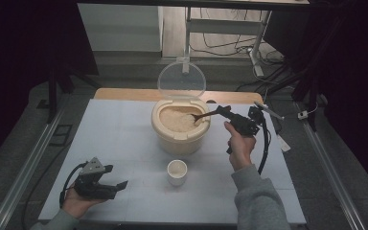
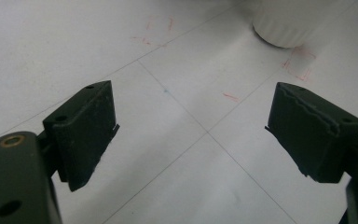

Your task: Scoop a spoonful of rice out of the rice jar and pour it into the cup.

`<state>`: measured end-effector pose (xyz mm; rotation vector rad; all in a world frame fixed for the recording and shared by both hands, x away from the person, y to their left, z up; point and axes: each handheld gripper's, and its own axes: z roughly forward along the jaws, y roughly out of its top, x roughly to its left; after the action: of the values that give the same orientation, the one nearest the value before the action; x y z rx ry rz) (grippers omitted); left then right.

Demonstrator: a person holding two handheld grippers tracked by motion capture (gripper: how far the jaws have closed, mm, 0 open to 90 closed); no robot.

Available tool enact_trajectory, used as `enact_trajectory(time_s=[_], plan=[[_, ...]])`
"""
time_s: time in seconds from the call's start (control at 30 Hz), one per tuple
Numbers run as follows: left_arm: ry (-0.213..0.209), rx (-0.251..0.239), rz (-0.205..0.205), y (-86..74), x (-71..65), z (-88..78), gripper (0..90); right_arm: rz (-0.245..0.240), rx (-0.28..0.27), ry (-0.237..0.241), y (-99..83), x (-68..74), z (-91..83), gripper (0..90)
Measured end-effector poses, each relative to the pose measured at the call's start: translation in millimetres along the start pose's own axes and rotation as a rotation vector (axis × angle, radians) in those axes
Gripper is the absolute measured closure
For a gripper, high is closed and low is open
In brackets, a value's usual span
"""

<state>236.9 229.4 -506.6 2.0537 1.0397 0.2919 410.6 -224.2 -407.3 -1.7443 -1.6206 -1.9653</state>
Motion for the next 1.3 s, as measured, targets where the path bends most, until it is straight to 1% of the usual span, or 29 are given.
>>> enact_trajectory(time_s=[0.17,0.2,0.3,0.57,0.6,0.87,1.07,1.23,1.3], plan=[[0.004,0.000,0.004,0.2,-0.1,0.1,15.3,0.064,-0.005,0.020,1.4,-4.7,-2.8,83.3],[0.003,0.000,0.004,0.2,0.0,0.2,15.4,0.069,-0.007,0.026,1.5,-5.2,-3.3,83.4],[0.005,0.002,0.005,0.1,-0.4,0.6,15.4,0.074,-0.011,0.030,2.5,-5.3,-4.9,83.3],[0.007,0.003,0.009,0.2,-0.9,0.7,15.5,0.117,-0.009,0.052,3.7,-8.2,-7.2,83.3],[0.008,0.003,0.009,0.1,-1.0,0.7,15.5,0.122,0.005,0.054,3.7,-8.8,-7.8,83.3],[0.013,0.007,0.013,0.1,-1.0,1.0,15.6,0.156,0.002,0.071,2.8,-12.9,-7.7,83.3],[0.014,0.007,0.015,0.3,-1.2,1.1,15.6,0.188,0.001,0.091,5.5,-12.3,-9.4,83.3],[0.015,0.004,0.016,0.4,-1.3,0.4,15.6,0.195,0.005,0.099,7.0,-10.7,-11.2,83.3],[0.014,0.004,0.015,0.3,-1.1,0.4,15.6,0.189,0.004,0.101,6.8,-9.9,-11.9,83.3]])
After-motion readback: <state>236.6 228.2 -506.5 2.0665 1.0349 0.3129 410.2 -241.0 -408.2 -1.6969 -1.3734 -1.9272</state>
